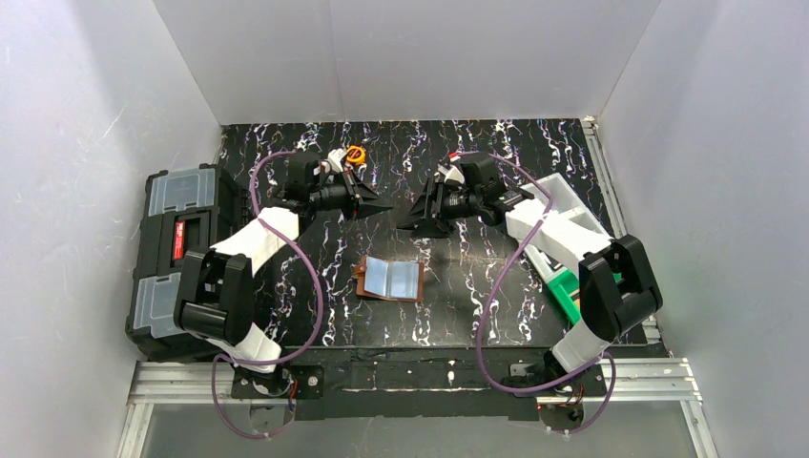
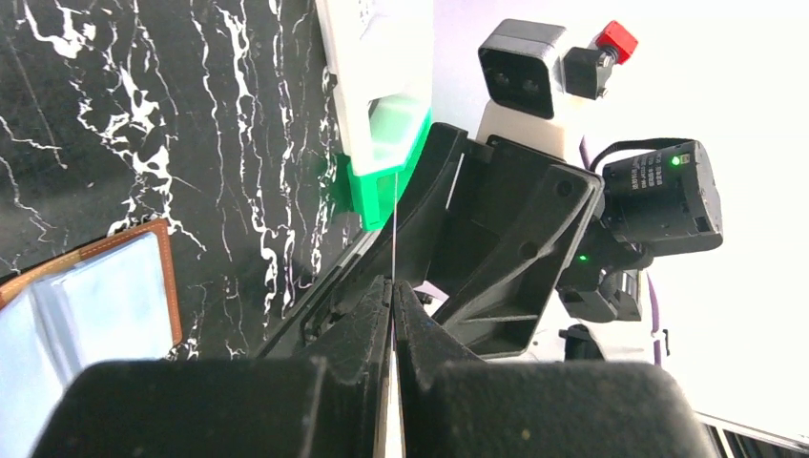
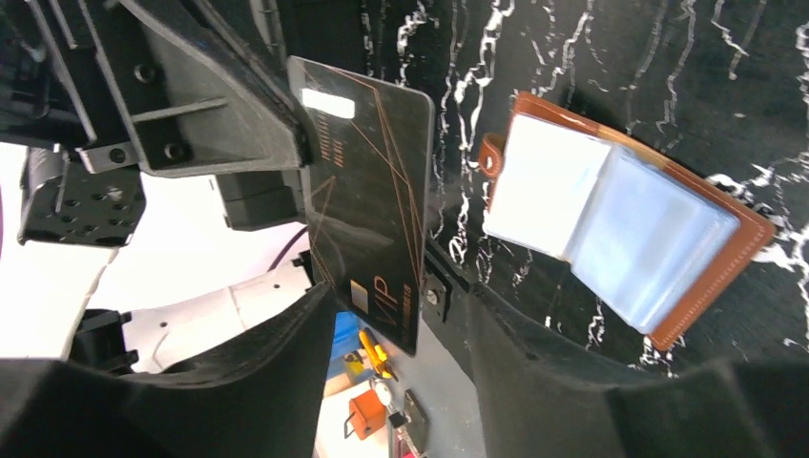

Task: Take the credit cards out of the card holder
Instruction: Place the credit card in the storage box.

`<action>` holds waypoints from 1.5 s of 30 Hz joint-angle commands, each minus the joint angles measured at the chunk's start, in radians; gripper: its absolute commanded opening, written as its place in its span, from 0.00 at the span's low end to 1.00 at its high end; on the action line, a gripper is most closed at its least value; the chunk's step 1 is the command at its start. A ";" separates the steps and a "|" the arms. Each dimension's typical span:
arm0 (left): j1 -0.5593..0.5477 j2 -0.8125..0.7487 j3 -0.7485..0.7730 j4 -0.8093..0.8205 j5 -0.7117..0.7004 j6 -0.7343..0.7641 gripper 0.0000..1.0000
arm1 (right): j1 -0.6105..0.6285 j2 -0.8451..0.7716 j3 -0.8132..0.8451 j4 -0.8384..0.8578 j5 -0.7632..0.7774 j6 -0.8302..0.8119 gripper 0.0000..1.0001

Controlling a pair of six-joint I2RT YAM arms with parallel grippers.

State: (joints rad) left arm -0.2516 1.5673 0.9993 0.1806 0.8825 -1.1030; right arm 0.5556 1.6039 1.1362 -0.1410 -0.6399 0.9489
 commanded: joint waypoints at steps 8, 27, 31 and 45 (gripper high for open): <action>-0.021 0.015 -0.011 0.068 0.074 -0.047 0.00 | -0.008 0.002 0.007 0.126 -0.040 0.090 0.25; -0.067 -0.008 0.201 -0.587 -0.197 0.355 0.98 | -0.016 -0.112 0.015 -0.316 0.342 -0.105 0.01; -0.117 0.005 0.232 -0.665 -0.279 0.413 0.98 | -0.040 -0.171 0.013 -0.487 0.536 -0.120 0.01; -0.192 0.045 0.247 -0.670 -0.289 0.444 0.98 | -0.325 -0.228 0.040 -0.952 1.080 -0.038 0.01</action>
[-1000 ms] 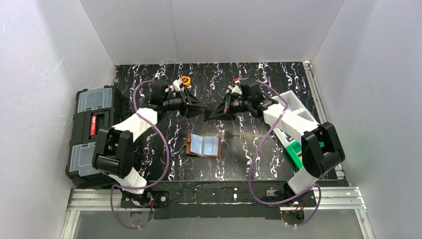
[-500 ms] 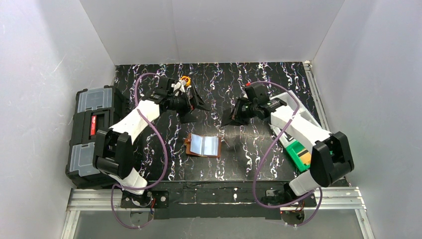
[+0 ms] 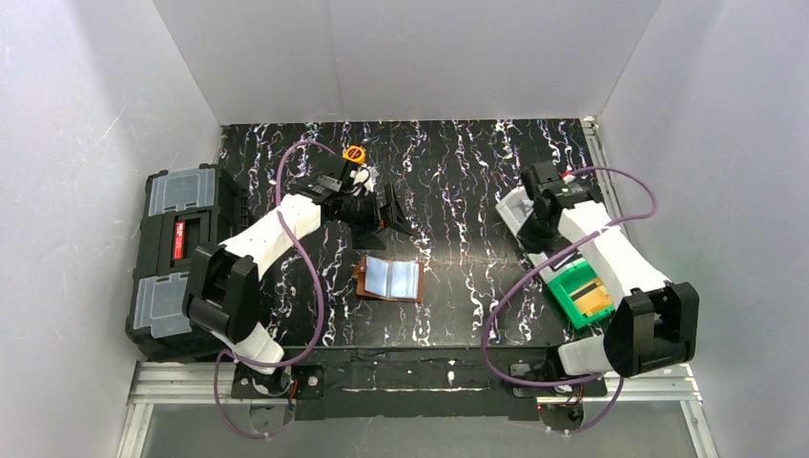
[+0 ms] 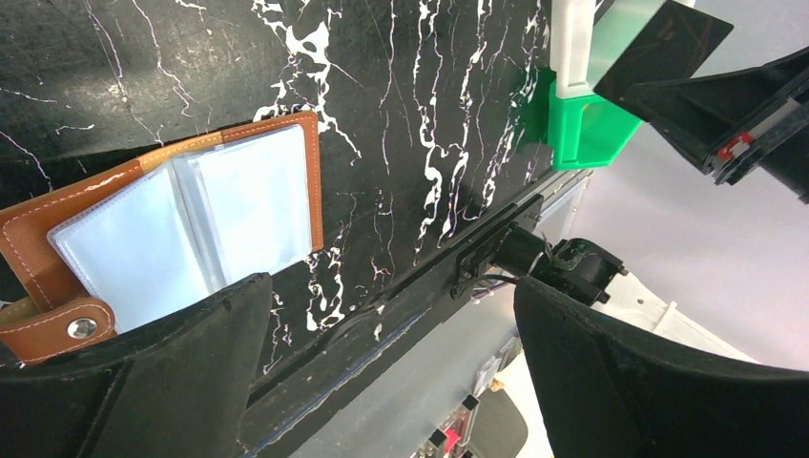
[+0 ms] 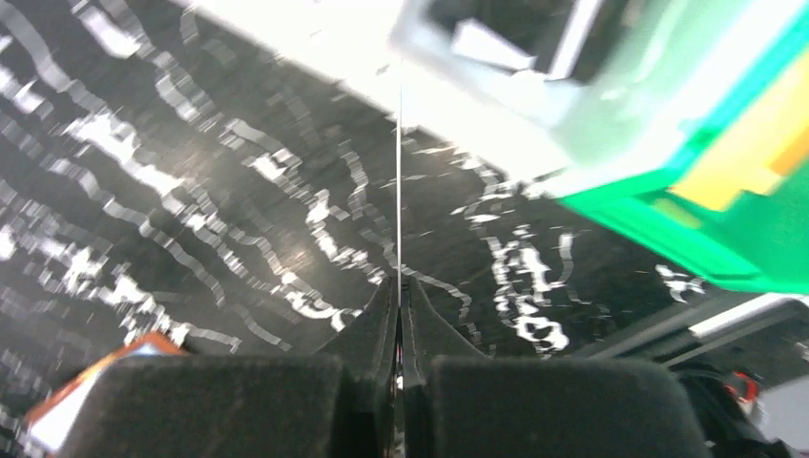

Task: Take the credit cards out of the card holder
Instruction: Place the credit card in the storage box.

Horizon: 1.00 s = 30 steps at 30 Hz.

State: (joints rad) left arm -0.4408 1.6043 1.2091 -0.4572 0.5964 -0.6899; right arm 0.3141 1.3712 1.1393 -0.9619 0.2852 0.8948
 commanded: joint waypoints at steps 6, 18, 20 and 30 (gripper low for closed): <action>-0.004 -0.002 0.033 -0.032 0.004 0.035 0.98 | -0.207 0.110 0.057 -0.108 0.176 -0.003 0.01; -0.004 -0.036 0.000 -0.032 0.017 0.041 0.98 | -0.305 0.257 0.133 -0.071 0.202 -0.035 0.18; -0.004 -0.038 -0.002 -0.032 0.026 0.046 0.98 | -0.305 0.259 0.147 -0.074 0.181 -0.051 0.42; -0.055 0.008 -0.020 -0.040 -0.014 0.064 0.98 | -0.305 0.144 0.165 -0.051 0.023 -0.135 0.95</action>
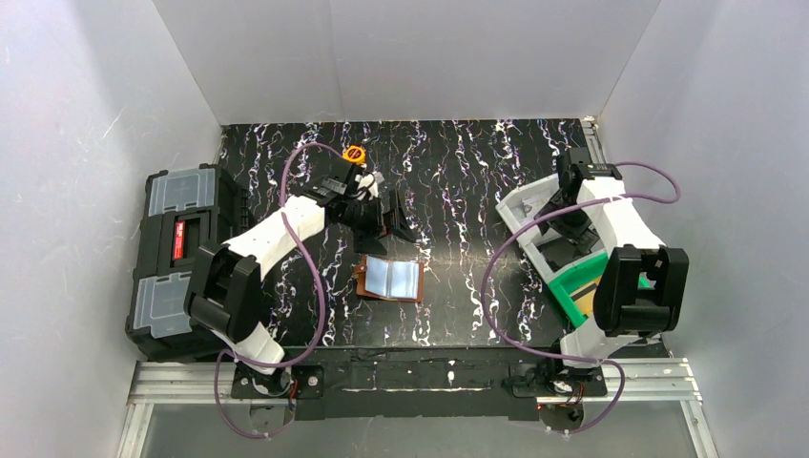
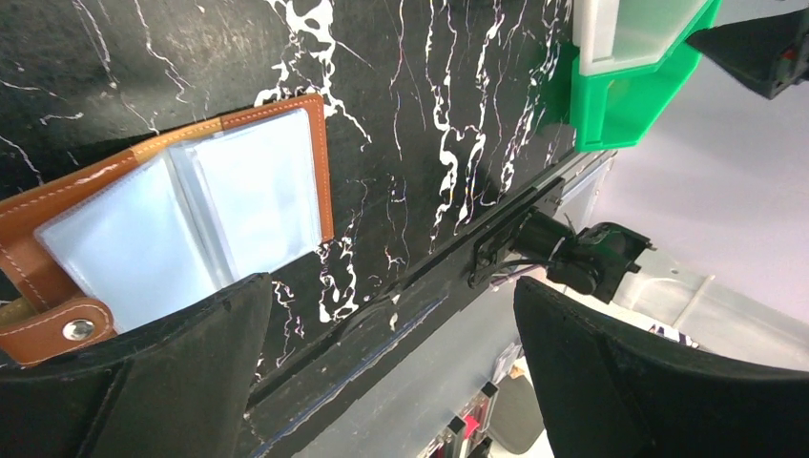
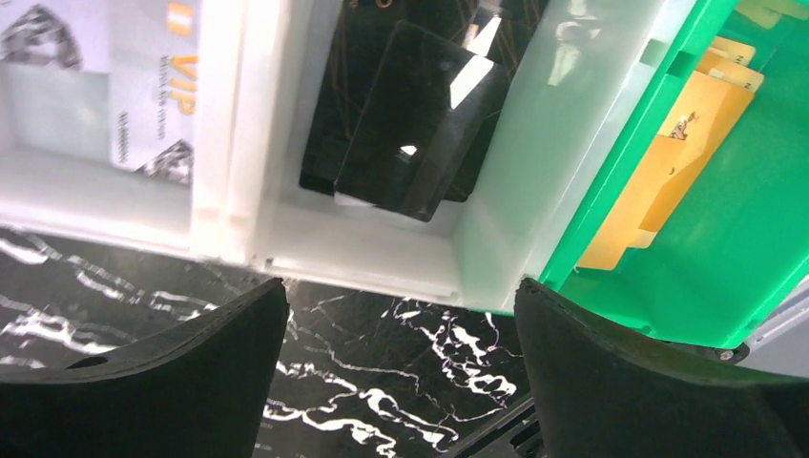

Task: Take the credit cards out of the card holder
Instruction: Place the credit card in the storage box, then remove the credit card from the card holder.

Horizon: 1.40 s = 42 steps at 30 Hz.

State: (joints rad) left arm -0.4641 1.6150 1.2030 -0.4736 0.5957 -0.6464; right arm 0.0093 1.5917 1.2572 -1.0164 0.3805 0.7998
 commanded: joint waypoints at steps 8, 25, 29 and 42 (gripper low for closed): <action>-0.110 0.054 -0.011 -0.046 -0.174 0.033 0.94 | 0.115 -0.151 0.040 0.063 -0.197 -0.094 0.98; -0.277 0.201 0.024 -0.124 -0.476 0.069 0.46 | 0.306 -0.091 -0.086 0.243 -0.361 -0.077 0.96; -0.296 0.221 0.030 -0.128 -0.503 0.065 0.47 | 0.333 -0.087 -0.096 0.257 -0.369 -0.077 0.96; -0.371 0.359 0.076 -0.242 -0.729 0.074 0.42 | 0.391 -0.071 -0.112 0.279 -0.374 -0.068 0.96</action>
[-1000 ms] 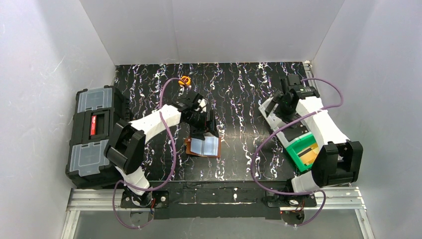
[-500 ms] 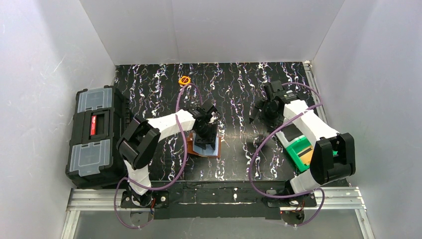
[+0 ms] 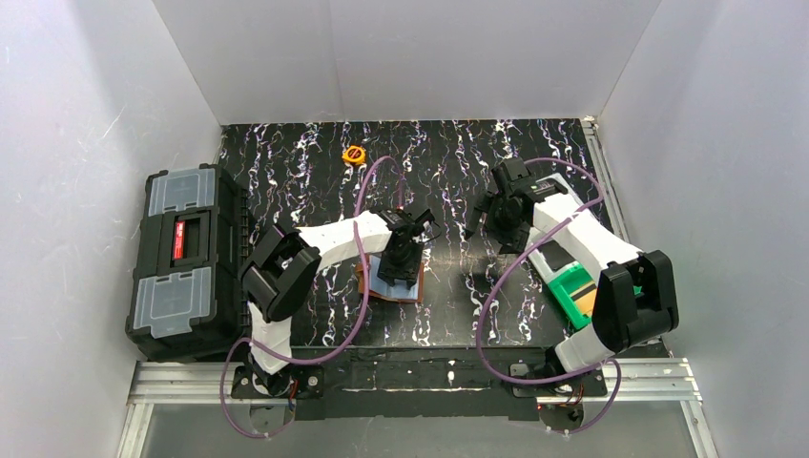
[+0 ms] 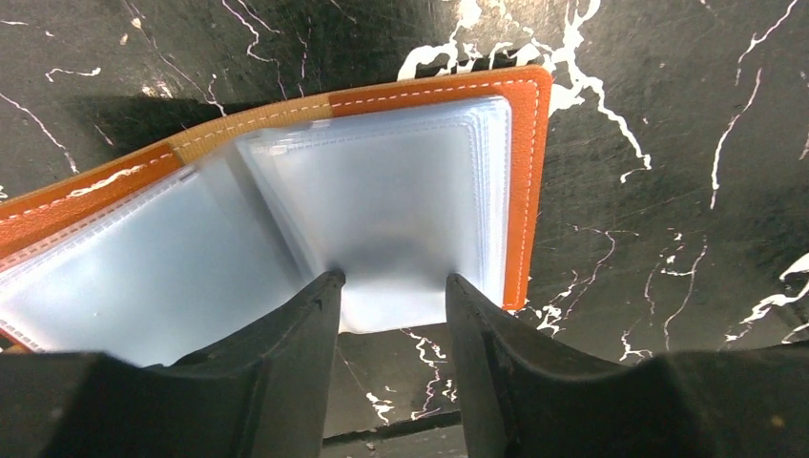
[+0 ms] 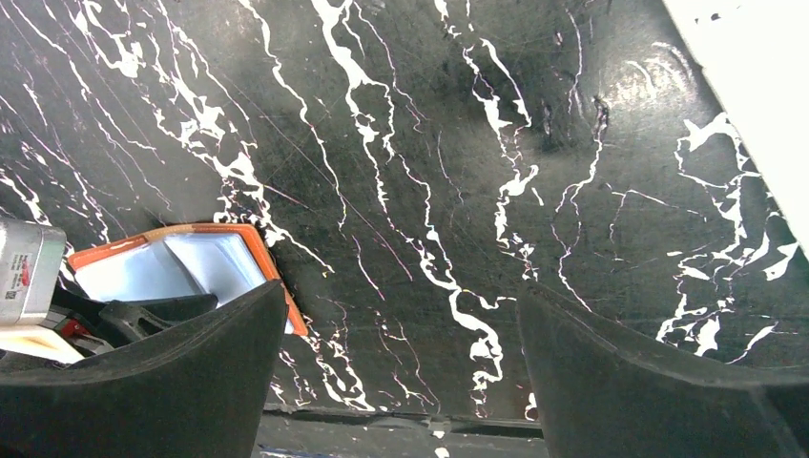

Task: Take the credit cards out of the card holder
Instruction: Remove the credit card from the card holder.

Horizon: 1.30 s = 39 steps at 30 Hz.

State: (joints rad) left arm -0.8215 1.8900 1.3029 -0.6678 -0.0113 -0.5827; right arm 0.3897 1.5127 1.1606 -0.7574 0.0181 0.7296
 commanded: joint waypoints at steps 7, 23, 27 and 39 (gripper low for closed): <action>-0.015 0.094 -0.029 -0.041 -0.113 -0.011 0.09 | 0.014 0.000 -0.047 0.054 -0.071 -0.001 0.96; 0.171 -0.124 -0.261 0.291 0.320 -0.102 0.00 | 0.137 0.050 -0.084 0.300 -0.383 0.033 0.76; 0.220 -0.147 -0.335 0.411 0.444 -0.153 0.00 | 0.176 0.098 -0.076 0.352 -0.442 0.062 0.66; 0.279 -0.180 -0.391 0.462 0.533 -0.169 0.00 | 0.257 0.222 -0.003 0.381 -0.469 0.088 0.49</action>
State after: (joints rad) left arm -0.5575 1.7443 0.9302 -0.2092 0.5030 -0.7563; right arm 0.6292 1.7111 1.1015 -0.4038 -0.4294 0.8085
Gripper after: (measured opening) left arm 0.007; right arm 0.504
